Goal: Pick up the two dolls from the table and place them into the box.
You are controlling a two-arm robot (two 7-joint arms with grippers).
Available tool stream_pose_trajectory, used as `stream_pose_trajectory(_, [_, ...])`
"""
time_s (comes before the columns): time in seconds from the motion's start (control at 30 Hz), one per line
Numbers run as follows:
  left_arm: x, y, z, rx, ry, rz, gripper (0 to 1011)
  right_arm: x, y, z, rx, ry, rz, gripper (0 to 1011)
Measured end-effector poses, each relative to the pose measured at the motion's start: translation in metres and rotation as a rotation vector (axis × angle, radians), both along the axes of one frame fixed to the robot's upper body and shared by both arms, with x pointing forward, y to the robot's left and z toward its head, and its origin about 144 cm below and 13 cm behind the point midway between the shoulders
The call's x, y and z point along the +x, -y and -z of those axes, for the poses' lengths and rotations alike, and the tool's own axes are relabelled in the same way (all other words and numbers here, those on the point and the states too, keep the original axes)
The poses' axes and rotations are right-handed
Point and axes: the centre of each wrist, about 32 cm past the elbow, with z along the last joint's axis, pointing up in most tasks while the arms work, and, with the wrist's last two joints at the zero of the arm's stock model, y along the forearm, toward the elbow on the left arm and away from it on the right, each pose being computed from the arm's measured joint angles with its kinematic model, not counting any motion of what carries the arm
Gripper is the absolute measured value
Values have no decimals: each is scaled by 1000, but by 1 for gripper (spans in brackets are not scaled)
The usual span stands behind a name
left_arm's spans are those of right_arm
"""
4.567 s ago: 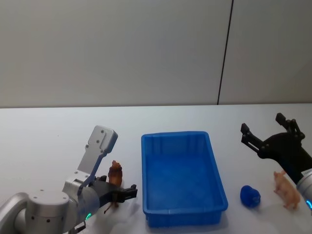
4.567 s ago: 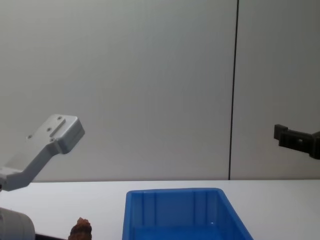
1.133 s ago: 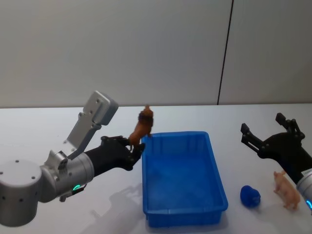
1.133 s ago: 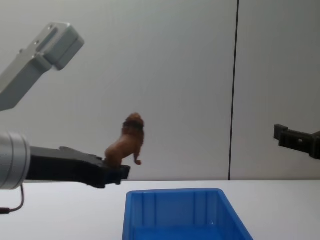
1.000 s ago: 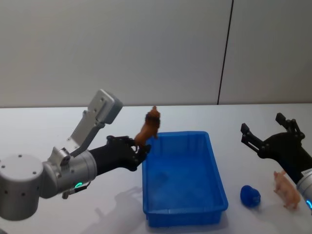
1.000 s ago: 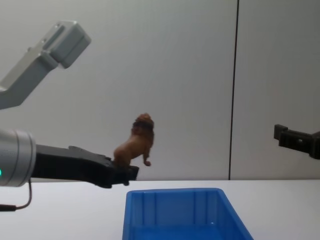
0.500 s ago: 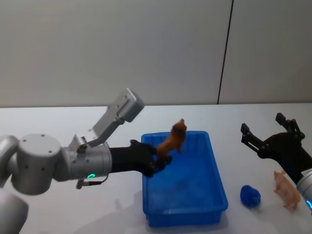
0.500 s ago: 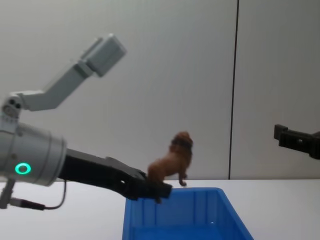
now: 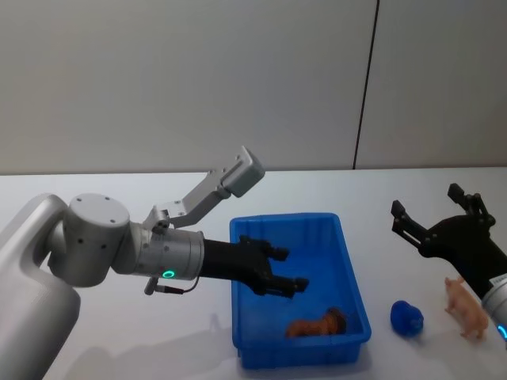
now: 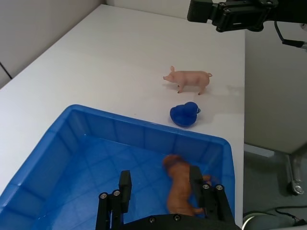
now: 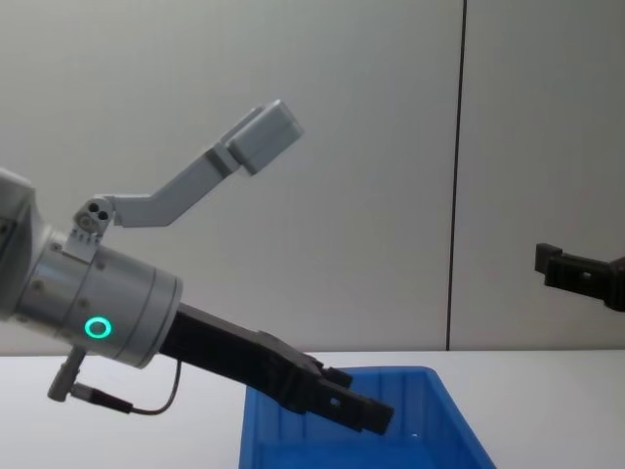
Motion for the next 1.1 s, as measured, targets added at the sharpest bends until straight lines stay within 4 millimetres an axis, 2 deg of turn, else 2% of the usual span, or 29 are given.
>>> stream_pose_trajectory(0.13, [4, 2, 0, 4, -9, 16, 872, 0, 0, 0, 0, 0, 0, 1000])
stream_pose_trajectory(0.33, [3, 1, -2, 3, 10, 6, 996, 0, 0, 0, 0, 0, 0, 1000])
stream_pose_trajectory(1.1, [-37, -19, -16, -29, 226, -264, 1001, 0, 0, 0, 0, 0, 0, 1000])
